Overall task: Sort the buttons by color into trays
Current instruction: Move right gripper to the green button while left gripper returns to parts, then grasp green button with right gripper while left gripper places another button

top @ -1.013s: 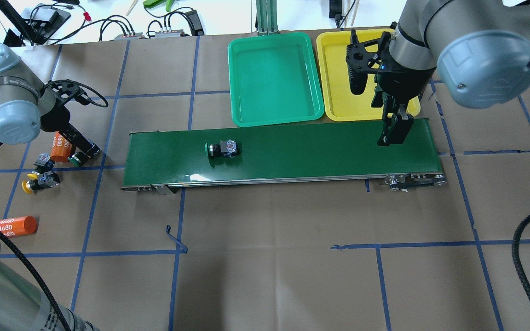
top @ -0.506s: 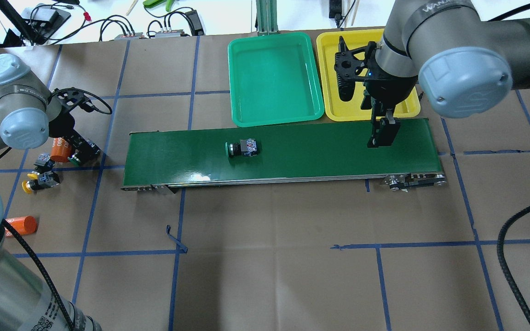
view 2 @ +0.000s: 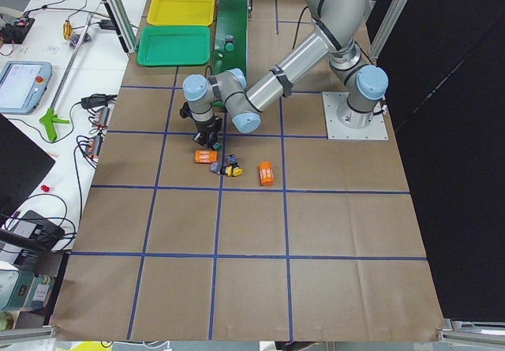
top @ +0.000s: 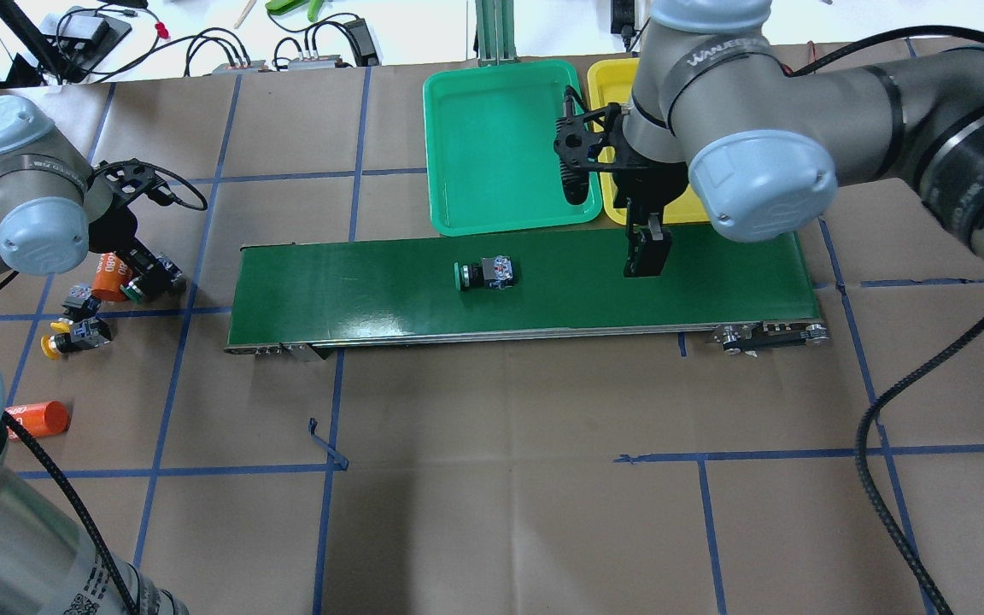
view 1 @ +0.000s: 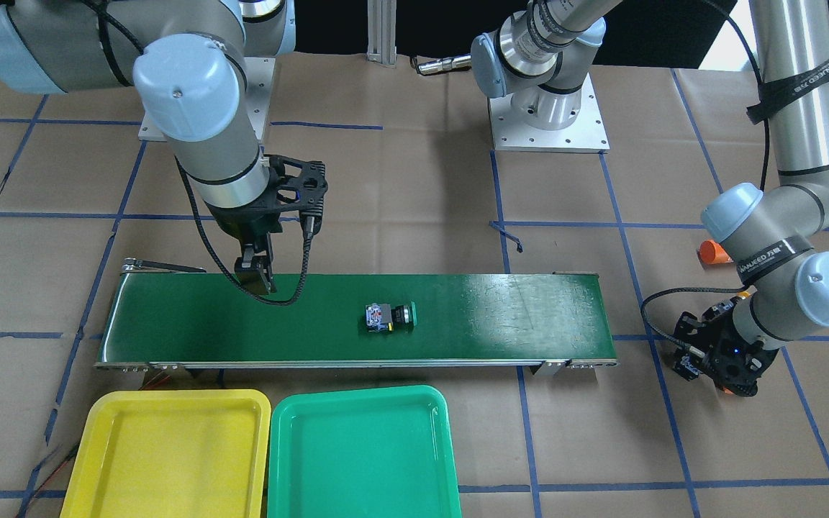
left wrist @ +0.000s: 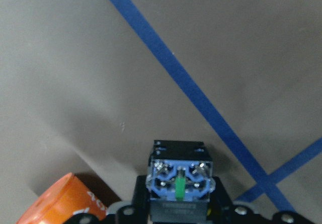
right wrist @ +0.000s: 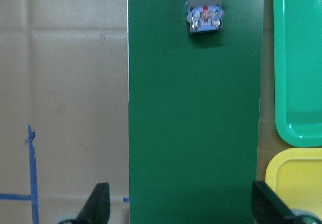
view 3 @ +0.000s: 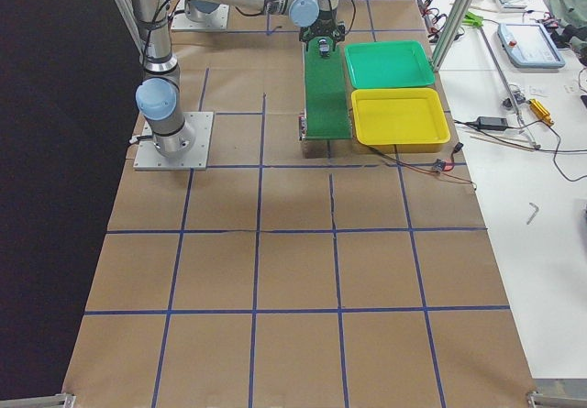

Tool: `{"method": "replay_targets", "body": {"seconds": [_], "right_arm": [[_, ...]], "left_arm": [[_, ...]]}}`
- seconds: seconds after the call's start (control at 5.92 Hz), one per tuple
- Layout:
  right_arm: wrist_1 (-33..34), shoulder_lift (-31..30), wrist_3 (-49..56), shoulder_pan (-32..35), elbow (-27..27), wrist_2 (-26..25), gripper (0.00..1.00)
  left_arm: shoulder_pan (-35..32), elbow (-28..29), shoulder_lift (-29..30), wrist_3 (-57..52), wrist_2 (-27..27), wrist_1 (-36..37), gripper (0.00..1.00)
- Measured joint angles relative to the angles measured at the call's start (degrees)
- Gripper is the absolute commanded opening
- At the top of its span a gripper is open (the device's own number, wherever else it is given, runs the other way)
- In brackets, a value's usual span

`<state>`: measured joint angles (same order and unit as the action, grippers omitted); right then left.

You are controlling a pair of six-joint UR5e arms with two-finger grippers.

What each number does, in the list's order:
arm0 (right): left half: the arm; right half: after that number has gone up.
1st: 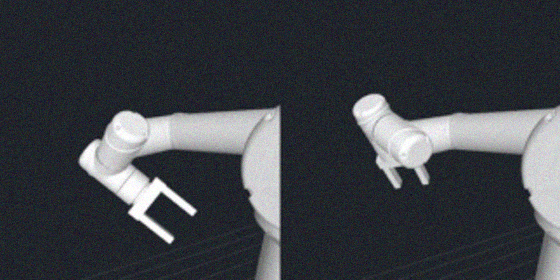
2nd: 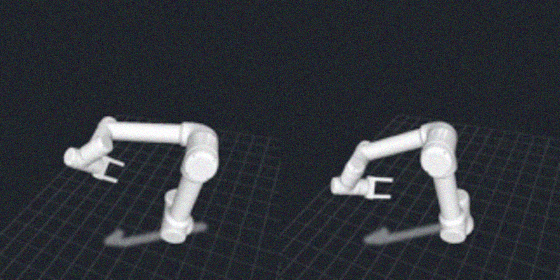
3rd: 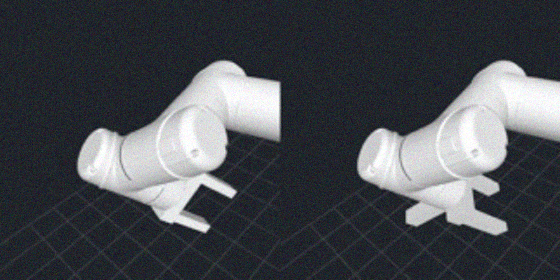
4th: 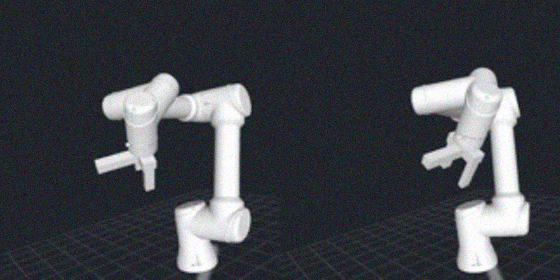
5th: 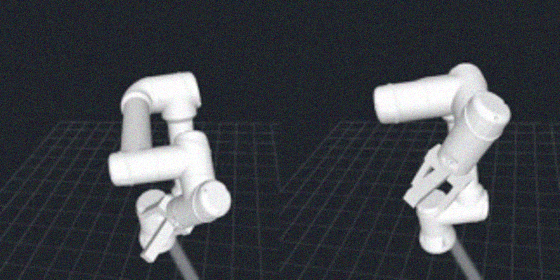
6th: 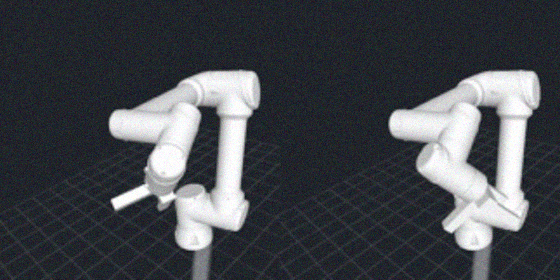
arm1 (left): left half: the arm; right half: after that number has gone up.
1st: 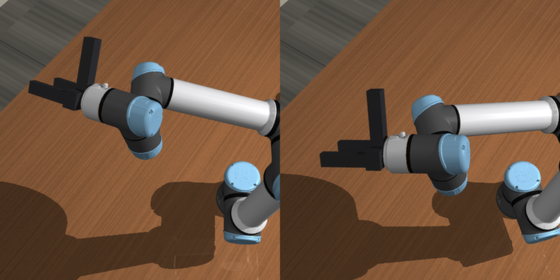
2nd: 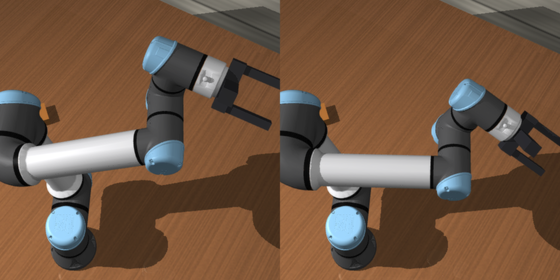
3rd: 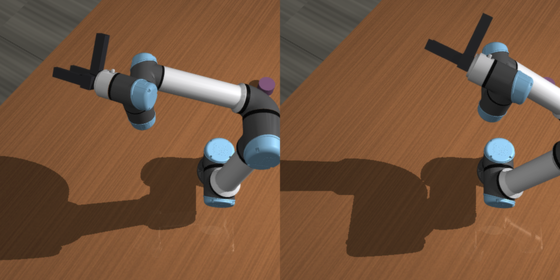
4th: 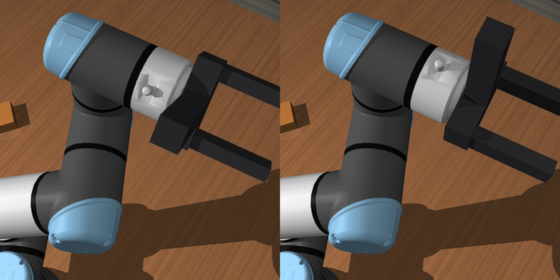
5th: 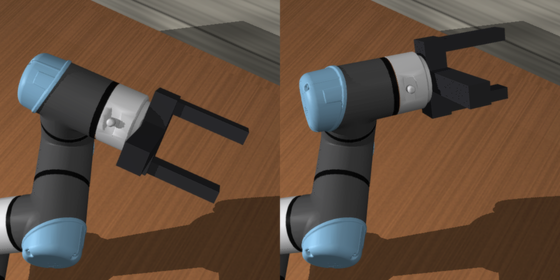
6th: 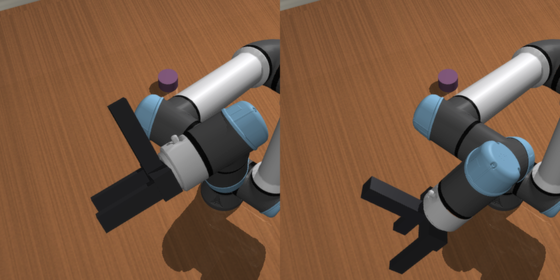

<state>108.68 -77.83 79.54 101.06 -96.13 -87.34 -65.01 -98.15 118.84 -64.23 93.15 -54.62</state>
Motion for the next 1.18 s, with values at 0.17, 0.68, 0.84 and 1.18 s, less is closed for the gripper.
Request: {"method": "replay_targets", "body": {"seconds": [0.17,0.68,0.84,1.18], "right_arm": [[4.9,3.0,-3.1,2.4,0.0,0.0,1.00],[15.5,10.4,-7.8,5.4,-0.4,-0.3,0.99],[16.6,10.8,-6.2,5.0,-1.4,-0.7,0.88],[17.6,10.6,-1.3,3.4,-3.7,-2.0,0.53]], "left_arm": [[-0.5,0.0,-2.7,-0.7,-0.8,-2.4,0.01],[-5.7,-0.8,-9.6,-18.4,-7.2,-8.4,0.02],[-9.0,-1.4,-10.2,-26.4,-7.7,-8.5,0.03],[-15.3,-3.6,-10.8,-34.4,-8.3,-8.2,0.09]]}}
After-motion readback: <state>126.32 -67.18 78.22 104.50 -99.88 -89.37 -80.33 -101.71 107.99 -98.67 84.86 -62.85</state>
